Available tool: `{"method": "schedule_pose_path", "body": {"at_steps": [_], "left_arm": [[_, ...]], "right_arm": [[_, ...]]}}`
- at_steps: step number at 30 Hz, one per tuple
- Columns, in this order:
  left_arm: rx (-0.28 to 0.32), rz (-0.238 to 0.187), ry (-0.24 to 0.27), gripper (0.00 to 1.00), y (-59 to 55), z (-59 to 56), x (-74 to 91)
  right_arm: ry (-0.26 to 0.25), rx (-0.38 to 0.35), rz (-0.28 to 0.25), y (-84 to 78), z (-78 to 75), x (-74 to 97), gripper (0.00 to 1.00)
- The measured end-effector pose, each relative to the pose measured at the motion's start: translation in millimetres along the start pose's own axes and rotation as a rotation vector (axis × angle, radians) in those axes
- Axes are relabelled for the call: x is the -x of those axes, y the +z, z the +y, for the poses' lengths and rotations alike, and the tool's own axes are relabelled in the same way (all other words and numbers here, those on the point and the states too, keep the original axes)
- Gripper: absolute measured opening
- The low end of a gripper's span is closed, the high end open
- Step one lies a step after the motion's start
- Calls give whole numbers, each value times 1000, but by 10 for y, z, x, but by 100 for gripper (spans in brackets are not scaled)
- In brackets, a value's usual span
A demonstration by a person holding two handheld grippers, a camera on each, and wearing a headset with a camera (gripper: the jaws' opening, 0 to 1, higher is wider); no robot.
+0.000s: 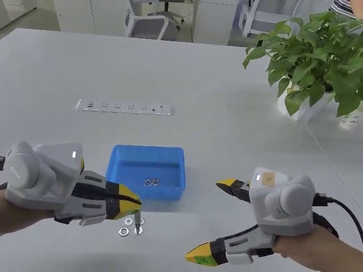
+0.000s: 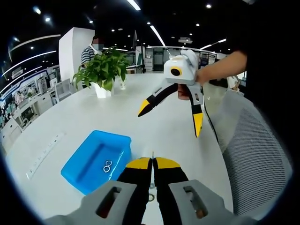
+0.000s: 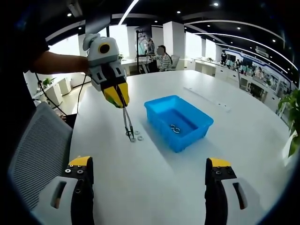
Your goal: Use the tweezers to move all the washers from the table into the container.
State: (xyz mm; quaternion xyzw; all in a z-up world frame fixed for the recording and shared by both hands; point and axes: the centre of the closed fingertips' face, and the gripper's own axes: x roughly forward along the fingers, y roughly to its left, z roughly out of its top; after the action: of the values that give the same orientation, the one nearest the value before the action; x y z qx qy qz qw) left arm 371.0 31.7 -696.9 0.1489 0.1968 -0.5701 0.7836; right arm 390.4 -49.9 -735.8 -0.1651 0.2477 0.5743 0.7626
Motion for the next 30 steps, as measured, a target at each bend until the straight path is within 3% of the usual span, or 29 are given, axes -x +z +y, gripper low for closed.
{"method": "schedule_pose_path", "body": {"at_steps": [20,30], "left_arm": [[0,0,-16,6,-19,-1,-14],[-28,19,-46,6,-36,-25,13]], "right_arm": [[11,-2,1,-12,3,-50,99],[53,38,5,-3,86,-85,93]]}}
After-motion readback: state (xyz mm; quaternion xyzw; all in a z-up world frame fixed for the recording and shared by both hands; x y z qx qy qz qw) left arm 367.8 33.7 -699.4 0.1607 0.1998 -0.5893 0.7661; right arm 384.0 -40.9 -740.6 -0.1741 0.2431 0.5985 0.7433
